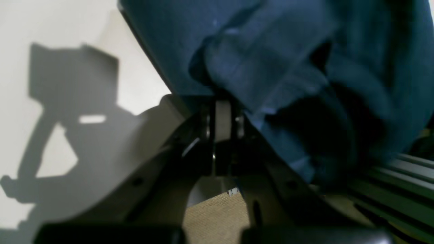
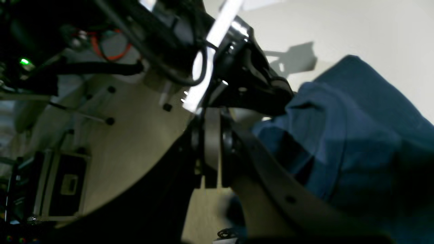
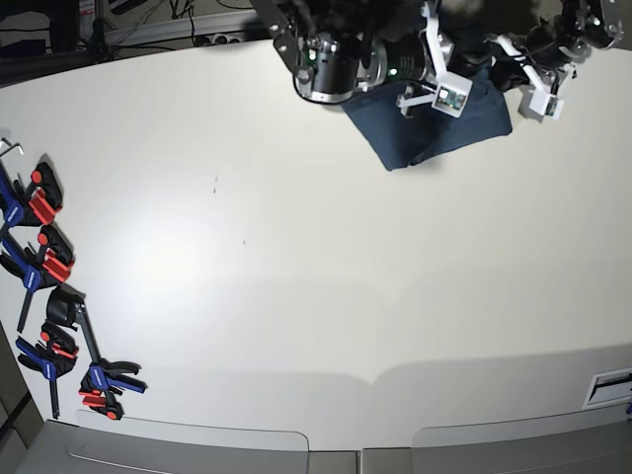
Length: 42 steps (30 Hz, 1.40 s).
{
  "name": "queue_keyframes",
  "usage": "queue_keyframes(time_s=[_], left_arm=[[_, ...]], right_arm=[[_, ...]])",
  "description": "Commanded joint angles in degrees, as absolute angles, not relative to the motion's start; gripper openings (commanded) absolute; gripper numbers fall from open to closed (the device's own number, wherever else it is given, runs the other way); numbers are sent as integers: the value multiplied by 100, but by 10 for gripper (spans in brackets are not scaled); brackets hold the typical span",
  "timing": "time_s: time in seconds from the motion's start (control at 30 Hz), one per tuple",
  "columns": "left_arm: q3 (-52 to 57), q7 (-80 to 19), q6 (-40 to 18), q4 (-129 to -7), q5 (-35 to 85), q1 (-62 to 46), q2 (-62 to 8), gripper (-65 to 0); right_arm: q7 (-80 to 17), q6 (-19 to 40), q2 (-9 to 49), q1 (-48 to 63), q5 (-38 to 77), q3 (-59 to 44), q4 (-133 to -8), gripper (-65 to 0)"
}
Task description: Fold the T-shirt properly
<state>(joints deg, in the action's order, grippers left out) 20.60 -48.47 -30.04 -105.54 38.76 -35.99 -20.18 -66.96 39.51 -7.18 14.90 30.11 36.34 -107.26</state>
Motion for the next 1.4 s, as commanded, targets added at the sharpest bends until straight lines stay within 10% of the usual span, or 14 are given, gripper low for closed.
queue_keyframes(time_s=[0.0,0.53,0.67,0.87,1.03,1.37], left_arm=[[2095,-4748,-3024,-10643,3953,-3616,-2084,-650],[2414,-4491,-3024,-10661,3911,-3520,-2084,-648],[2838,-4491,-3024,-10661,3975,-3328,-2084,-515],[3114,-4912,-3413,-10661,5393,-3301,-2082,-484],[3103,-5559,-3634,-10661,6388,-3301,-2082,-301],[2412,-5522,-3629,-10645,5957,-3299,-2082,-289]], right_arm=[[-6543,4000,-858,1490,3175,3706,-10827,-650],[-5977,3330,-900,823,2453,1026,-10838,-650],[-5983,3256,-900,696,2659,47,-10838,-650],[-5999,3260,-655,681,2936,-897,-10838,-650],[-5996,3260,-537,681,2971,-1249,-10838,-650],[-5977,3262,-508,666,3218,-1264,-10838,-650]])
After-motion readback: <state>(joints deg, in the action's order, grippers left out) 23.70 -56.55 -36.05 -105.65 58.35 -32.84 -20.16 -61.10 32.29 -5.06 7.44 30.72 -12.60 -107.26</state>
